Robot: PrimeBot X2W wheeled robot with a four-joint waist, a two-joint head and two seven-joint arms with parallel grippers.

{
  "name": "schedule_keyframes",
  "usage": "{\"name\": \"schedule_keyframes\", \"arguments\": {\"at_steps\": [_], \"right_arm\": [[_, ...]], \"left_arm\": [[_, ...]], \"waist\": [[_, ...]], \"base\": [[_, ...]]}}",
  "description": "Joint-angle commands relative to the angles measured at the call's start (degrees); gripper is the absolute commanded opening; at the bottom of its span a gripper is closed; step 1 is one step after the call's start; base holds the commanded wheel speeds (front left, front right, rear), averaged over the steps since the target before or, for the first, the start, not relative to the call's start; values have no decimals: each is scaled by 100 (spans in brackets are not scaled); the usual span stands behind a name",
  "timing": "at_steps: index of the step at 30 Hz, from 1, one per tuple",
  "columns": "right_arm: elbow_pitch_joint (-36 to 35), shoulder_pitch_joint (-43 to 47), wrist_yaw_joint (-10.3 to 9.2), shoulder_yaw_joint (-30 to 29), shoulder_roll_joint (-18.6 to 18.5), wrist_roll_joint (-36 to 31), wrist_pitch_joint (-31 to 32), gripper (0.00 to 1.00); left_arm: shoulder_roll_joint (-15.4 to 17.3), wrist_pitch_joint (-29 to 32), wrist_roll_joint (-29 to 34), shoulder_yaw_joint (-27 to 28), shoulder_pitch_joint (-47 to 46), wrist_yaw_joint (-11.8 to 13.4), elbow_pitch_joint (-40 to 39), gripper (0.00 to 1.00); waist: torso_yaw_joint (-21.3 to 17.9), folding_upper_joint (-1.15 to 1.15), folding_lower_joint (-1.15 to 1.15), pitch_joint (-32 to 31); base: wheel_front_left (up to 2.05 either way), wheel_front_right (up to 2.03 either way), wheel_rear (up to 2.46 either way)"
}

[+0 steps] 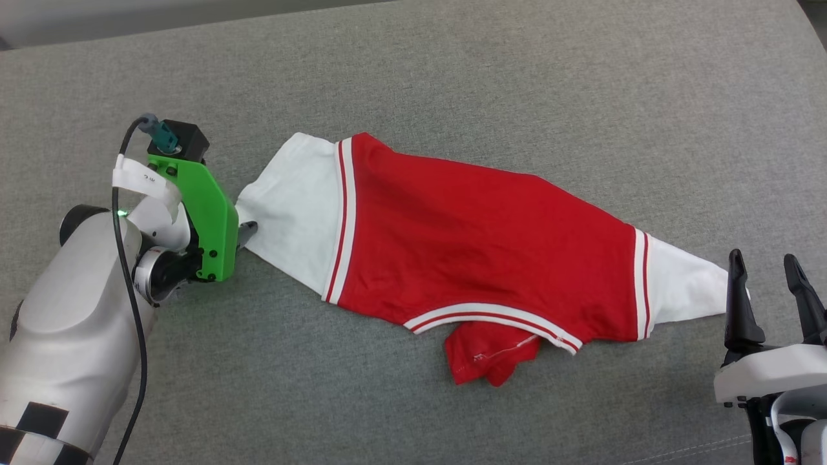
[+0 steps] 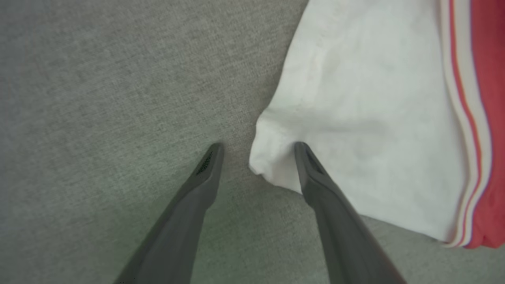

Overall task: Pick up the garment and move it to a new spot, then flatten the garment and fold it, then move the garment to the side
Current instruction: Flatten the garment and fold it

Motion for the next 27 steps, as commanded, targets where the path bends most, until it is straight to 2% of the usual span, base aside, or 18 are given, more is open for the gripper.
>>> {"name": "schedule_keyframes", "arguments": {"at_steps": [1,10,17,21,27], "right_arm": [[19,-80,-5,-13,37,-41,-45,100],[53,-6,-5,25,-15,-148,118,100],[143,245,-5,192,-414,-112,608,100],[111,377,-5,292,-594,-10,1061,100],[102,548,-5,397,-862,233,1954,100]], "left_arm": [[-45,22,-64,-110,107,-16,157,0],[-15,-571,-655,324,420,-16,233,0],[217,-871,-1060,734,1098,112,-593,0],[375,-903,-1235,921,1780,462,-1529,0],[515,-990,-1388,1167,2952,1200,-3040,0]], "waist": [[12,0,0,5],[202,0,0,-362],[498,0,0,-816],[647,0,0,-1005],[807,0,0,-1229]], "base": [[0,0,0],[0,0,0],[0,0,0],[0,0,0],[0,0,0]]}}
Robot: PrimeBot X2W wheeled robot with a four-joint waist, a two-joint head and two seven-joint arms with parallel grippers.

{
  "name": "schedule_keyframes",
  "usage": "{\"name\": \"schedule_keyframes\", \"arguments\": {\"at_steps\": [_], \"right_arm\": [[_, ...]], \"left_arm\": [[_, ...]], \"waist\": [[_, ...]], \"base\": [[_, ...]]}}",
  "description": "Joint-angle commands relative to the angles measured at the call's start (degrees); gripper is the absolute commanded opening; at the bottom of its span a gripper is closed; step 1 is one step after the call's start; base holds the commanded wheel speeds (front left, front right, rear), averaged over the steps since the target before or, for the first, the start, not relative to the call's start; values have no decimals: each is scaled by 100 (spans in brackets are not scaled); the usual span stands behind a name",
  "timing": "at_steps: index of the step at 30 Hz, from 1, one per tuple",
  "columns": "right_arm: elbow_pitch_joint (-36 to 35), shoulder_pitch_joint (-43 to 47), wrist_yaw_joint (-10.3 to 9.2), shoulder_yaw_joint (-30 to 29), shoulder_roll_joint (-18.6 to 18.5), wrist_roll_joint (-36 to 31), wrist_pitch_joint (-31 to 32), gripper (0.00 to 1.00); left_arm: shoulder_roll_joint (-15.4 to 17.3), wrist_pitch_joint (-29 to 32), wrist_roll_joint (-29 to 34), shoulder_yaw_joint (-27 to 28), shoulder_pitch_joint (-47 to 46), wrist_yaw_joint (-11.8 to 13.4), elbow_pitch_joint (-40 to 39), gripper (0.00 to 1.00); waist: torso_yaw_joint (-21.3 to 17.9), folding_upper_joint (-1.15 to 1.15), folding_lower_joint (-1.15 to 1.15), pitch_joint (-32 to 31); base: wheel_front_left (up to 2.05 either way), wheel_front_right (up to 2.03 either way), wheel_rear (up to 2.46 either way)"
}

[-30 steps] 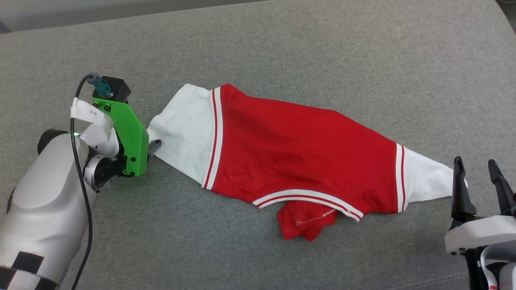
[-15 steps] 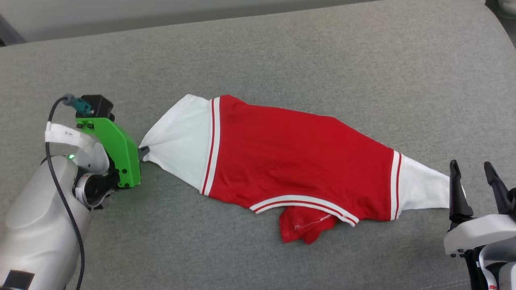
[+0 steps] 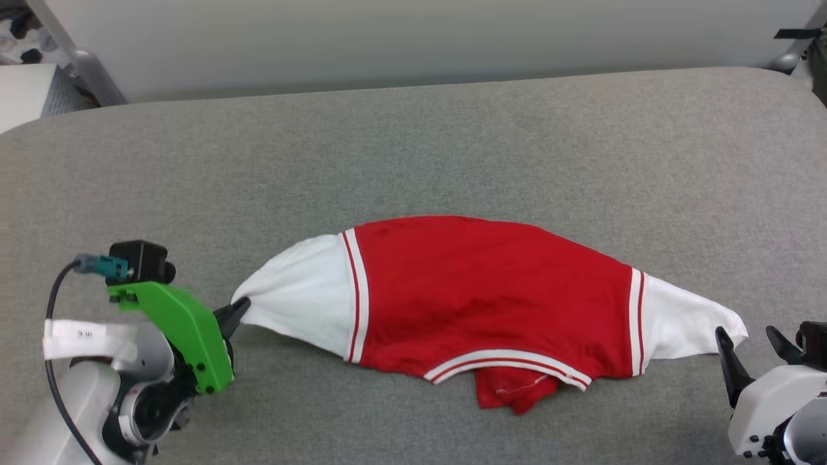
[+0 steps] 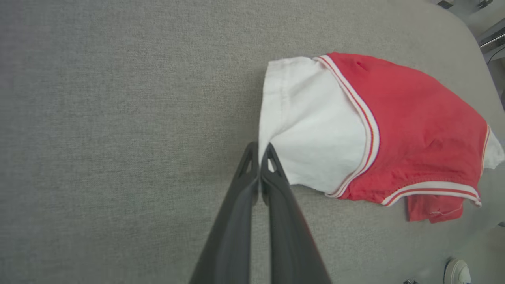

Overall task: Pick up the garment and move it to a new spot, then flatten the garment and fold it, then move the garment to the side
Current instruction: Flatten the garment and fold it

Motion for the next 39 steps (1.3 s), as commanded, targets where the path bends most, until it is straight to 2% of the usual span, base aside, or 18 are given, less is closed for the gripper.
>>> {"name": "schedule_keyframes", "arguments": {"at_steps": [1,6,13,22,29,30,31,32,33,39], "right_arm": [[-12,42,-5,-24,-83,128,355,100],[107,-127,-5,-94,-220,571,1441,100],[507,-558,-5,-8,-866,778,2287,100],[1038,-1041,-5,259,-1182,811,2601,100],[1565,-1073,-5,580,-1167,747,2608,99],[1624,-1056,-5,634,-1165,734,2620,73],[1687,-1038,-5,693,-1152,744,2637,40],[1722,-1032,-5,723,-1143,754,2629,32],[1763,-1029,-5,748,-1136,776,2609,0],[1830,-1038,-5,748,-1230,866,2487,0]], "left_arm": [[67,-62,7,53,436,237,-470,0],[51,-72,88,-56,1028,575,-1305,0],[-34,-75,321,-353,1175,675,-1650,0],[-146,-118,472,-495,969,677,-1826,0],[-242,-112,526,-578,699,614,-1750,0],[-243,-121,528,-580,695,609,-1732,0],[-243,-130,533,-583,691,602,-1708,0],[-247,-142,533,-581,692,600,-1687,0],[-247,-164,535,-573,702,604,-1661,0],[-198,-308,539,-471,798,625,-1575,0]], "waist": [[183,0,0,-187],[279,0,0,-195],[455,0,0,-52],[658,0,0,347],[796,0,0,591],[797,0,0,590],[796,0,0,577],[793,0,0,557],[783,0,0,522],[670,0,0,202]], "base": [[0,0,0],[0,0,0],[0,0,0],[0,0,0],[0,0,0],[0,0,0],[0,0,0],[0,0,0],[0,0,0],[0,0,0]]}}
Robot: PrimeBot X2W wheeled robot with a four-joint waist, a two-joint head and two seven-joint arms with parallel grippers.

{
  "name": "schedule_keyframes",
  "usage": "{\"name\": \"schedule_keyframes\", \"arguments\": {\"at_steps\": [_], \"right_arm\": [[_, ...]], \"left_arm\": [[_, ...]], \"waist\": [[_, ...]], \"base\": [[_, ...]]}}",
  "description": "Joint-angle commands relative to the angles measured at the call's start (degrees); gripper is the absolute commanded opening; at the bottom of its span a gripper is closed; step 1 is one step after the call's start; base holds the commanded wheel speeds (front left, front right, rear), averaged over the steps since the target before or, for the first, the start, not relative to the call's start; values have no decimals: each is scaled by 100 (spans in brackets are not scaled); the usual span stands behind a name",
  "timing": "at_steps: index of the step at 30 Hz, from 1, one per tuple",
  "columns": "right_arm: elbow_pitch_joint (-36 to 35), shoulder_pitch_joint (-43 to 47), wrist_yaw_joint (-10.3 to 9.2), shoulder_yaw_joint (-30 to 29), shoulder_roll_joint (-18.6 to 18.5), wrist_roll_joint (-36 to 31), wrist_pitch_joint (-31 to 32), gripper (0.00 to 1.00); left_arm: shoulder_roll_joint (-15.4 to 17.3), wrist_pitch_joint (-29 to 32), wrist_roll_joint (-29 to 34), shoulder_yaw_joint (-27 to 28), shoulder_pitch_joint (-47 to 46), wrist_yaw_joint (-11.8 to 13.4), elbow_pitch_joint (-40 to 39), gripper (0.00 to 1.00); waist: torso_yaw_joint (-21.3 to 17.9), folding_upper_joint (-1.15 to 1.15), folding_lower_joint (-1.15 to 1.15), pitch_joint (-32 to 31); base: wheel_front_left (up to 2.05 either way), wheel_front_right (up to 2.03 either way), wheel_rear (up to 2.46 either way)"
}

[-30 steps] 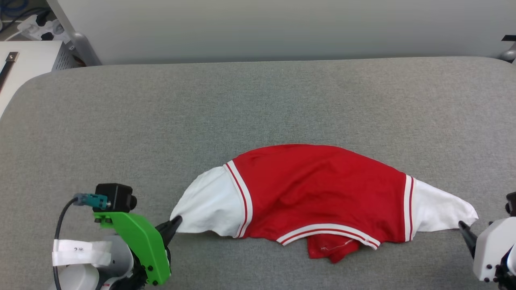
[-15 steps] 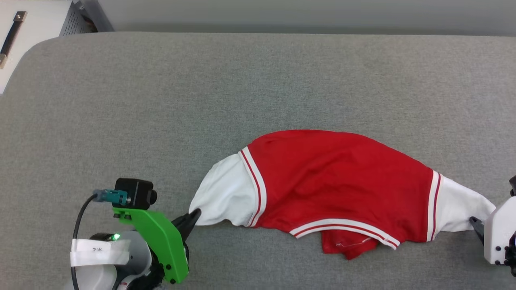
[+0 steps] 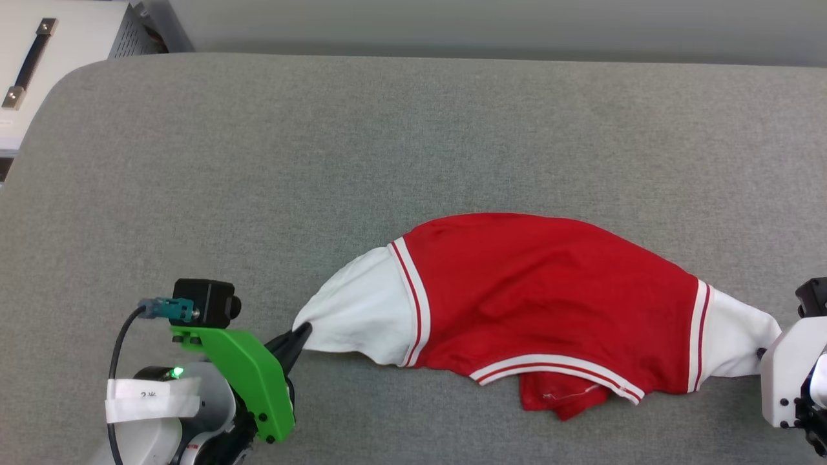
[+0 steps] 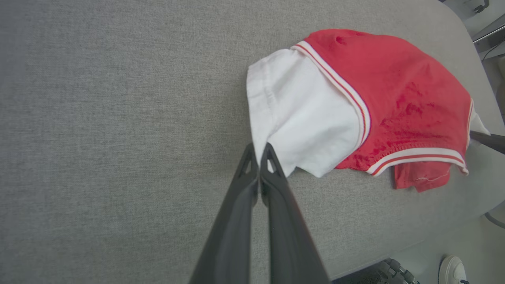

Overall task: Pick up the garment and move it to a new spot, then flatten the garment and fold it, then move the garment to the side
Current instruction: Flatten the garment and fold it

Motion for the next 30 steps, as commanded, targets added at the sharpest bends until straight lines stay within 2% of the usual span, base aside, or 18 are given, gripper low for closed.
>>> {"name": "schedule_keyframes", "arguments": {"at_steps": [1,8,16,22,30], "right_arm": [[137,80,-3,37,13,51,-8,0],[-184,28,-3,44,-230,307,-202,0],[-1173,-371,-3,-88,-594,1047,-262,0],[-1529,-1017,-3,-110,-735,1538,-191,0],[-1651,-1684,-3,7,-914,1601,-484,0]], "left_arm": [[7,-68,46,65,5,1,30,0],[71,-358,33,270,110,-22,82,0],[405,-588,49,776,-90,-9,-201,0],[566,-774,31,1209,-447,13,-538,0],[772,-797,-26,1557,-1021,-69,-753,0]], "waist": [[-93,0,0,-212],[-265,0,0,-738],[-424,0,0,-1250],[-515,0,0,-1365],[-540,0,0,-1384]], "base": [[0,0,0],[0,0,0],[0,0,0],[0,0,0],[0,0,0]]}}
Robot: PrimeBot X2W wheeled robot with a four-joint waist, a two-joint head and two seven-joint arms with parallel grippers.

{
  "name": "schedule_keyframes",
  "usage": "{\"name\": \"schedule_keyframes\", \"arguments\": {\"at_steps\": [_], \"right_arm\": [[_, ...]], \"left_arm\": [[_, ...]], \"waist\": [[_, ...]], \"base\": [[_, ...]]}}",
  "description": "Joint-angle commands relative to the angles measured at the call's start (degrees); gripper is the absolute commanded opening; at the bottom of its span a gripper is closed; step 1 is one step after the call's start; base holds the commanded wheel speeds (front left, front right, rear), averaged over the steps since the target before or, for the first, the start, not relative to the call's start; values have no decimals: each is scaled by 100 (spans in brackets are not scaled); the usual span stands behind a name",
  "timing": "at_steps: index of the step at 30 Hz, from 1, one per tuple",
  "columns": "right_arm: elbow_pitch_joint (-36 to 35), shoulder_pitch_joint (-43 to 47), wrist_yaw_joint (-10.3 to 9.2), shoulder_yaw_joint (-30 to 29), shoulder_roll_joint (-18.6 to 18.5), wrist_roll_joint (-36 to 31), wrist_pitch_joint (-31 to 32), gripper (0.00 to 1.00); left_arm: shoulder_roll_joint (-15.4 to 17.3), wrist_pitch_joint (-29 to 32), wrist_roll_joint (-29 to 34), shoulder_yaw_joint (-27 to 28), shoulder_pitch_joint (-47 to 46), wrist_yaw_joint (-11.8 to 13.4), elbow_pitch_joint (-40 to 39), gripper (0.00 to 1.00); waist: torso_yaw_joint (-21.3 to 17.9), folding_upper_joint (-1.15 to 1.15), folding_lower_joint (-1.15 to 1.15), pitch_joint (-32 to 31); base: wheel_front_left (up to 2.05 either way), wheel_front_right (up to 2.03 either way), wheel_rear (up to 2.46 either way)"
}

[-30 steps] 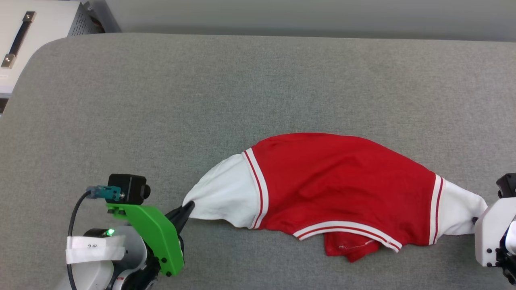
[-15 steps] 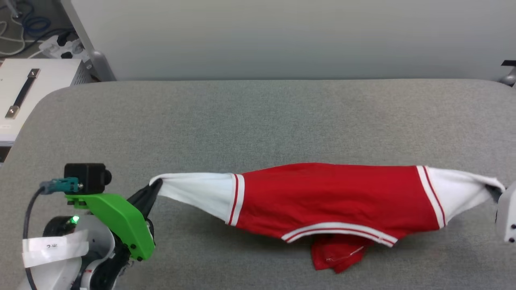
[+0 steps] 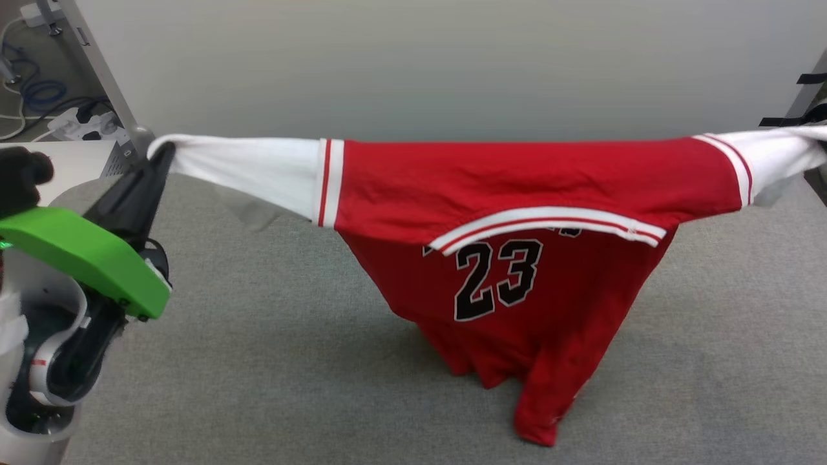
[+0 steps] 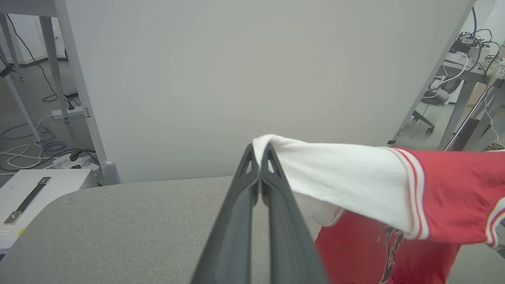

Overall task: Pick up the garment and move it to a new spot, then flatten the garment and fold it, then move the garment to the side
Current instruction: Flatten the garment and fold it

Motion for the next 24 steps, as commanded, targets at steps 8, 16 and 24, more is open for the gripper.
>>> {"name": "schedule_keyframes", "arguments": {"at_steps": [8,16,24], "right_arm": [[-56,-704,-5,21,41,-10,-484,0],[184,-1489,-5,135,46,-172,-824,0],[653,-2797,-5,365,60,-365,-1068,0]], "left_arm": [[207,-203,91,327,-736,-111,-26,0],[306,-276,226,353,-1419,-242,206,0],[511,-169,274,316,-2574,-580,637,0]], "waist": [[10,0,0,161],[28,0,0,610],[60,0,0,1632]], "base": [[0,0,0],[0,0,0],[0,0,0]]}}
